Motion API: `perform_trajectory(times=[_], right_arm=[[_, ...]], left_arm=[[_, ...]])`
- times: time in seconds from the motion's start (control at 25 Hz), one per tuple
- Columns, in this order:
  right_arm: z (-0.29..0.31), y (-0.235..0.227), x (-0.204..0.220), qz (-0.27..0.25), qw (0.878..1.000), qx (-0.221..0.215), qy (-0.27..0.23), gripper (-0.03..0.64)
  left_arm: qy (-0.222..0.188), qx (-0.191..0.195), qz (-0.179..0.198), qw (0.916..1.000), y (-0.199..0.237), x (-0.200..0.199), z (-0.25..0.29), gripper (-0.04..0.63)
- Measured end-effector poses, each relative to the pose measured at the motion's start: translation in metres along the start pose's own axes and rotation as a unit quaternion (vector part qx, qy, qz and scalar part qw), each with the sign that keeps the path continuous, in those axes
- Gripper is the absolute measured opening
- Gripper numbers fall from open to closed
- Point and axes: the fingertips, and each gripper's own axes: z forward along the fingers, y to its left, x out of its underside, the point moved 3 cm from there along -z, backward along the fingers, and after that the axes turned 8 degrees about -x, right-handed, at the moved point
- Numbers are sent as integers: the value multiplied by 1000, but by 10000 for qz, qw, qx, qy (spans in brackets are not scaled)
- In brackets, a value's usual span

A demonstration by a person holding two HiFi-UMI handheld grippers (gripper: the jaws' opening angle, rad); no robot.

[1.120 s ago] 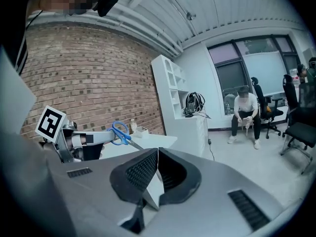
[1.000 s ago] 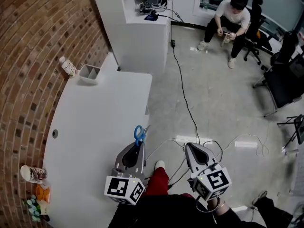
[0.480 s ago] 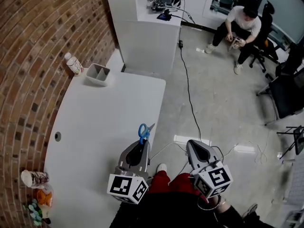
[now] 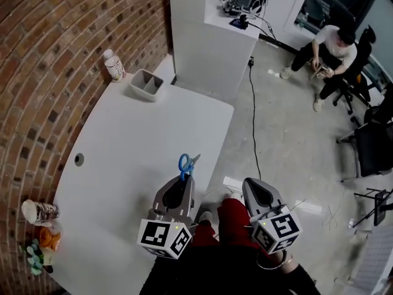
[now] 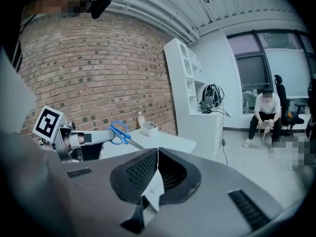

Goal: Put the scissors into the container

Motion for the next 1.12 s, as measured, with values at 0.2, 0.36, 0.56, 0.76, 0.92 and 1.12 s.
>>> perform_trajectory(times=[0.2,0.36,0.56,0.76,0.92,1.12], right_arm=[[21,-5,-8,-148,9996,-218,141,9],[44,-9,-22,-341,9982,-475,165,9],[78,-8,-34,-418,9943,-967,174,9],[118,-12,-42,-581,9864,-1506,302,9],[154,-18,-56,-631,9778,-1969,335,9],[191,-38,-65,-677,9642,-2503,549,9]], left_arm=[[-136,-249,-83,9996,11,-7,-2,32],[-266,-505,-153,9983,23,-14,4,31],[-367,-834,-213,9956,35,-19,12,31],[-455,-1253,-292,9906,45,-23,24,32],[-504,-1581,-363,9855,52,-29,43,32],[-555,-2042,-629,9753,60,-31,76,32]])
